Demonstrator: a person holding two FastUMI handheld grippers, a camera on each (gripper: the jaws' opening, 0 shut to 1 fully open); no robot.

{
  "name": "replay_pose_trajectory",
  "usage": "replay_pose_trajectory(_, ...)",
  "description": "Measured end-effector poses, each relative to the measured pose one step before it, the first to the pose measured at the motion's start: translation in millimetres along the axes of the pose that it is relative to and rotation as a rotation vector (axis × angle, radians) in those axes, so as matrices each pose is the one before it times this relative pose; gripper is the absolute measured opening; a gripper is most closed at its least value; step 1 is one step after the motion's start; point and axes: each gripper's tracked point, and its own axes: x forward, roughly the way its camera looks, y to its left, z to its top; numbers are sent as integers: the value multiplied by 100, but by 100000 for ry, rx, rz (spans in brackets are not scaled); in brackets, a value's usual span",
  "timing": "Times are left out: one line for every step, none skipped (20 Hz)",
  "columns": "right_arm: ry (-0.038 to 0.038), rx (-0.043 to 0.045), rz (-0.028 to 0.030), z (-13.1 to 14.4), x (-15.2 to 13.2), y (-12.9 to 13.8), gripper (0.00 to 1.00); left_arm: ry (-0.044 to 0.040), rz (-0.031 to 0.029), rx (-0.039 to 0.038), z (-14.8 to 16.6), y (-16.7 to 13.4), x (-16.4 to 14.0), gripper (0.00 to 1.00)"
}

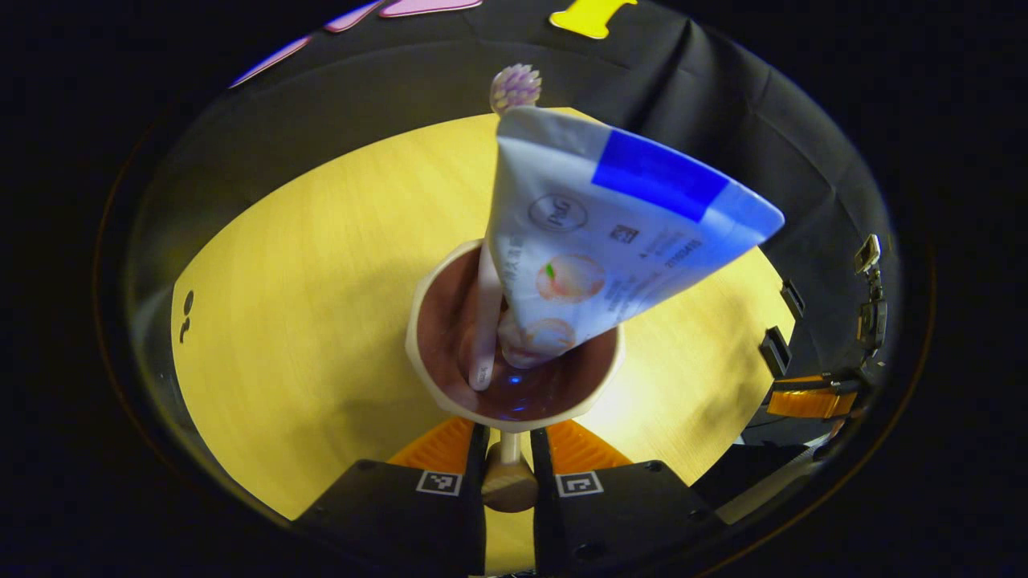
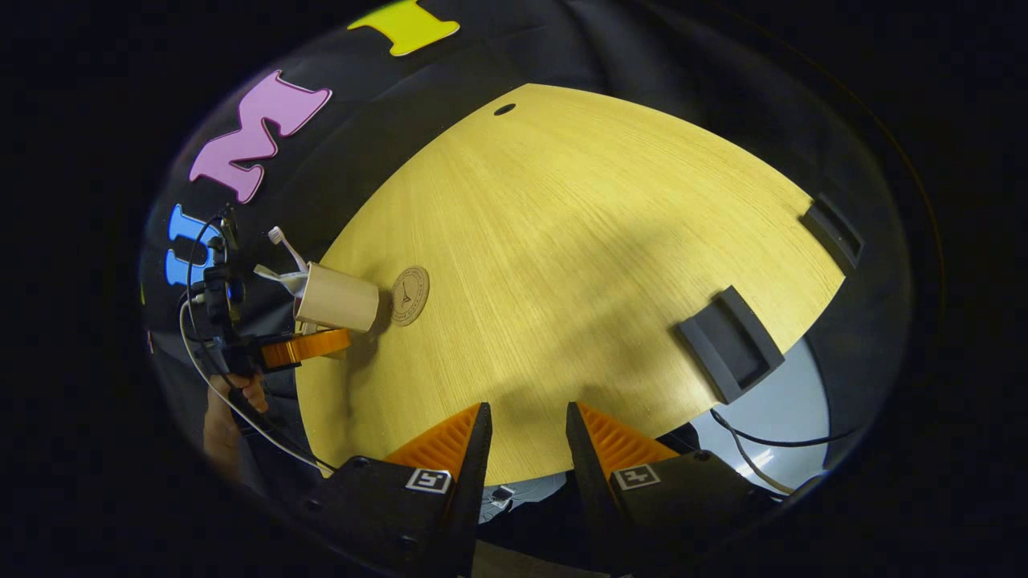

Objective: Put the toothbrush and toothpaste on the desktop into the cup, then pick up the cup and place it on the coaster on the desktop.

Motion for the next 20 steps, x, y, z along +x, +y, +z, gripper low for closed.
replay_pose_trajectory(-247, 1031, -401, 63, -98, -454, 58, 338, -281, 1041, 299, -407, 361, 28)
replay_pose_trajectory(-194, 1015, -542, 55, -120, -490, 58, 490, -141, 885, 238, -293, 220, 28)
replay_pose_trajectory(-379, 1101, -511, 144, -161, -492, 58, 242, -151, 732, 310, -251, 419, 28)
replay_pose_trajectory(-352, 1225, -574, 159, -174, -408, 58, 373, -88, 660, 226, -293, 333, 28)
replay_pose_trajectory(-350, 1151, -393, 175, -140, -338, 58, 625, -37, 555, 84, -255, 351, 28)
replay_pose_trajectory(-372, 941, -261, 165, -286, -201, 58, 505, -47, 496, 89, -90, 280, 28)
replay_pose_trajectory(-236, 649, -252, 151, -312, -186, 58, 446, 32, 343, 92, -151, 276, 28)
replay_pose_trajectory(-78, 339, -286, 102, -176, -243, 58, 434, -5, 129, 113, -185, 198, 28)
replay_pose_trajectory(-210, 270, -282, 116, -150, -166, 58, 330, -29, 96, 5, -84, 213, 33)
replay_pose_trajectory(61, 216, -63, 83, 54, -116, 58, 179, 39, 103, 70, -112, 241, 33)
replay_pose_trajectory(93, 95, -114, 78, -12, -100, 58, 289, 70, 40, 43, 1, 90, 28)
replay_pose_trajectory(216, 13, -158, 83, 73, -115, 58, 355, -57, 138, 24, -10, -37, 28)
replay_pose_trajectory(105, 61, -82, 85, 58, -102, 58, 246, 203, 370, -1, 61, -4, 28)
replay_pose_trajectory(231, -22, -21, 12, 183, -74, 58, 372, 283, 367, 68, -55, 69, 33)
replay_pose_trajectory(216, -145, -70, 49, 78, -54, 58, 241, 22, 159, 56, -63, 83, 33)
replay_pose_trajectory(386, -182, -4, -14, 20, 7, 58, 176, -188, -36, 27, -61, 28, 28)
replay_pose_trajectory(256, -127, -22, -58, 76, -18, 58, 250, -164, -165, 11, 26, -2, 28)
replay_pose_trajectory(272, -50, -6, 117, 82, 1, 58, 179, -131, -163, 5, -16, 0, 33)
replay_pose_trajectory(100, 60, 9, 108, 24, -40, 58, 242, -60, 36, 46, 37, -54, 33)
replay_pose_trajectory(53, 155, 84, 36, 73, 31, 58, 267, 37, 131, -19, 48, -9, 28)
